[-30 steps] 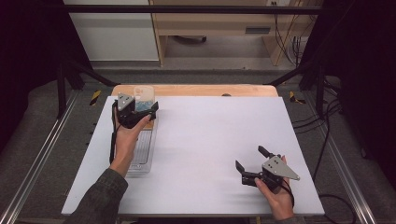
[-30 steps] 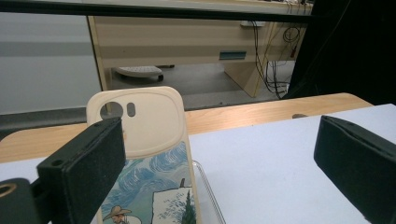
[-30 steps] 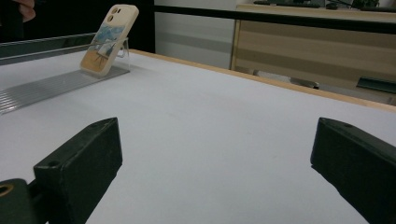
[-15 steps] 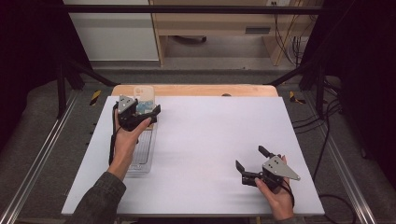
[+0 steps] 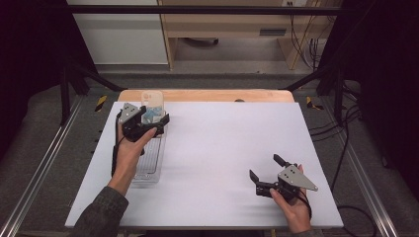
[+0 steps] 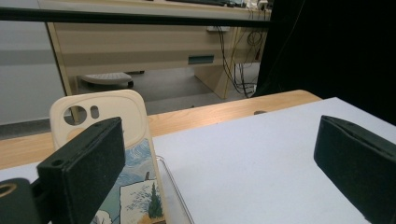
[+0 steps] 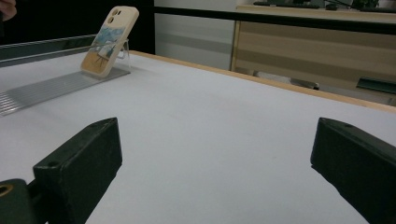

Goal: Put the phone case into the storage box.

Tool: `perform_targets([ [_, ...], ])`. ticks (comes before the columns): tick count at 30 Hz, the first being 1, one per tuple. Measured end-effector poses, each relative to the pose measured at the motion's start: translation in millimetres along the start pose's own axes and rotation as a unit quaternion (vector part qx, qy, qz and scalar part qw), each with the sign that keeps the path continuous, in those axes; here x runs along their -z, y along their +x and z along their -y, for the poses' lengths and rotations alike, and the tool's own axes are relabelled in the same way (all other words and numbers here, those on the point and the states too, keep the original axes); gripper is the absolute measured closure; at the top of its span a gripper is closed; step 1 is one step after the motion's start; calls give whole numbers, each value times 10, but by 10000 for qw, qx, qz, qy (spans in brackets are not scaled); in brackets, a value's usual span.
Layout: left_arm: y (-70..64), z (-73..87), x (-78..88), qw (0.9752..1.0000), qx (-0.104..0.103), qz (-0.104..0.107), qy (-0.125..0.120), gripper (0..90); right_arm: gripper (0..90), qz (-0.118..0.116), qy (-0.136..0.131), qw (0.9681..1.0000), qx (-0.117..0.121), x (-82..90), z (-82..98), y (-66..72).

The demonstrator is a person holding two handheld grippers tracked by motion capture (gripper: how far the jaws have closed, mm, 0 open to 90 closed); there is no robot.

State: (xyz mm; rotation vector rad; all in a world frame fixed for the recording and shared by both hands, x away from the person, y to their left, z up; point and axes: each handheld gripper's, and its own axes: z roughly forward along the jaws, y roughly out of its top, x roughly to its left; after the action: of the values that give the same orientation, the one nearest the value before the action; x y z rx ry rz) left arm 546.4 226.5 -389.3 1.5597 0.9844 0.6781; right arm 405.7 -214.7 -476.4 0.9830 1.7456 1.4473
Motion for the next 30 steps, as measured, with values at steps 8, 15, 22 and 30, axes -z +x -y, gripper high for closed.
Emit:
perform_targets([
  [8, 66, -79, 257, 9996, 40, -90, -256, 17, 22, 19, 15, 10000, 5, 3, 2, 6],
  [15, 185, -114, 470, 9992, 68, -146, -360, 16, 20, 18, 11, 10000, -9, 10, -2, 6],
  [22, 262, -158, 635, 9989, 59, -163, -441, 15, 20, 16, 9, 10000, -18, 12, -1, 7],
  [30, 300, -154, 799, 9988, -27, -115, -483, 11, 20, 26, -2, 10000, -39, 17, 1, -2],
])
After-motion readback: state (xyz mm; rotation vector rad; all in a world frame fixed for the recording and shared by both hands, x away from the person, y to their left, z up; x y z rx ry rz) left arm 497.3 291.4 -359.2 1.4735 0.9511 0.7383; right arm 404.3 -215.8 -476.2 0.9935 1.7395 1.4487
